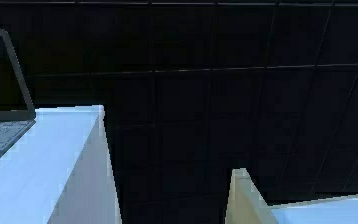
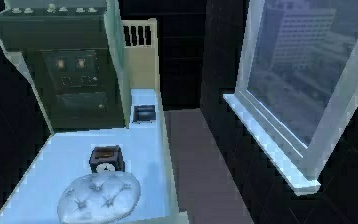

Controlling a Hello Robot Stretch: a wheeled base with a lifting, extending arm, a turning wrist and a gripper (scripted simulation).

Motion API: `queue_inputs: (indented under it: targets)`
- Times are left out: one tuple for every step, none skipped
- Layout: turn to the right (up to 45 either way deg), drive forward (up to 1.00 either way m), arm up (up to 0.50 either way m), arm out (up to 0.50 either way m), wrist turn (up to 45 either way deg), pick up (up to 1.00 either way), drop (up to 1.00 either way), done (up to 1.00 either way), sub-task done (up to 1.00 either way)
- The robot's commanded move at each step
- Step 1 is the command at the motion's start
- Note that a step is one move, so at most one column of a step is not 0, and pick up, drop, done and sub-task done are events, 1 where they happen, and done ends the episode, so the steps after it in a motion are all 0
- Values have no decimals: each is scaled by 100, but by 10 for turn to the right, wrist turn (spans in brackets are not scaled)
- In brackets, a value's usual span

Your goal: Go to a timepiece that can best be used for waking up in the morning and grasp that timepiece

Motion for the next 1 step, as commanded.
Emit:
queue_inputs:
  targets:
    - [-210,0,0,0,0,0,0,0,0]
